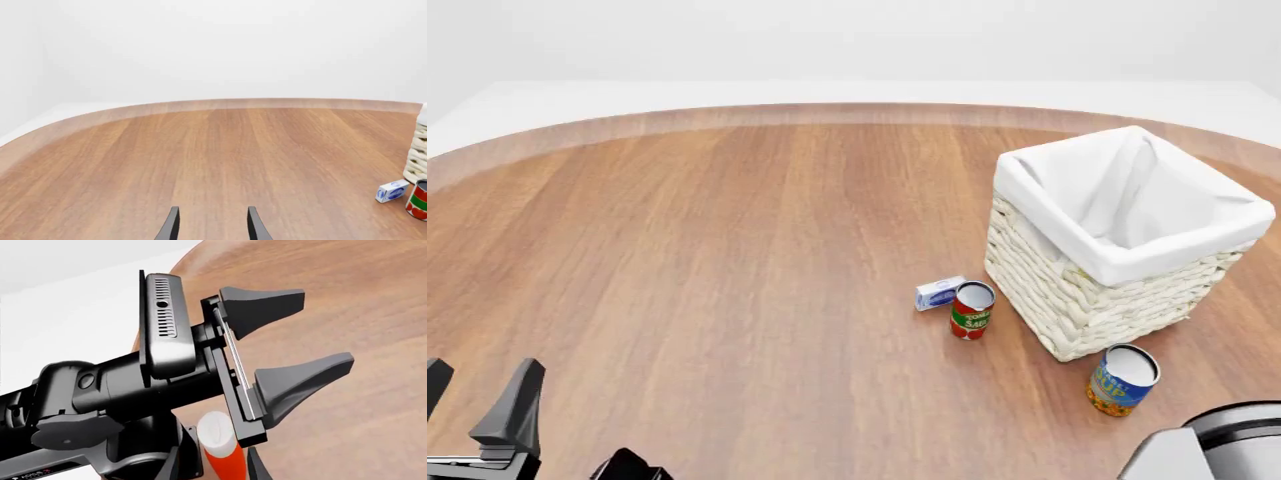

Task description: Pick up the ketchup, and put it in the basket.

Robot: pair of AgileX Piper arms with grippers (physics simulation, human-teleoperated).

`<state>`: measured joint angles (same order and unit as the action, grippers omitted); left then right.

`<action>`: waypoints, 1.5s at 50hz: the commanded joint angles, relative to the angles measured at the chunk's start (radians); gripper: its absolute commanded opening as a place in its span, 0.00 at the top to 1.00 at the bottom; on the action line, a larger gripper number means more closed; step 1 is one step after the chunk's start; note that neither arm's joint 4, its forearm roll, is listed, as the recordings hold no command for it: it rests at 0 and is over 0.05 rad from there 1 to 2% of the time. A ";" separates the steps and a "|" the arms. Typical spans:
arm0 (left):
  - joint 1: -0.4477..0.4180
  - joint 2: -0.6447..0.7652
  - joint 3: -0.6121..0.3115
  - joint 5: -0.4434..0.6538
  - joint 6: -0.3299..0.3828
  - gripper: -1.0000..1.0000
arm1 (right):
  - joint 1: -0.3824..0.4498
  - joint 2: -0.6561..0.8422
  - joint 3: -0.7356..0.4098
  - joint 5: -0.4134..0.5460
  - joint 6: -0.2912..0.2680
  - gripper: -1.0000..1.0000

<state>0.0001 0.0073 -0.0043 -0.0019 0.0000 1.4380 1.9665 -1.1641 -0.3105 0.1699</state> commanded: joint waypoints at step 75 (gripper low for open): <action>0.000 0.000 0.000 0.000 0.000 0.00 | -0.019 0.111 -0.081 -0.003 0.027 0.00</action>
<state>0.0001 0.0074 -0.0043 -0.0019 -0.0001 1.4214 2.0670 -1.2400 -0.3124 0.1965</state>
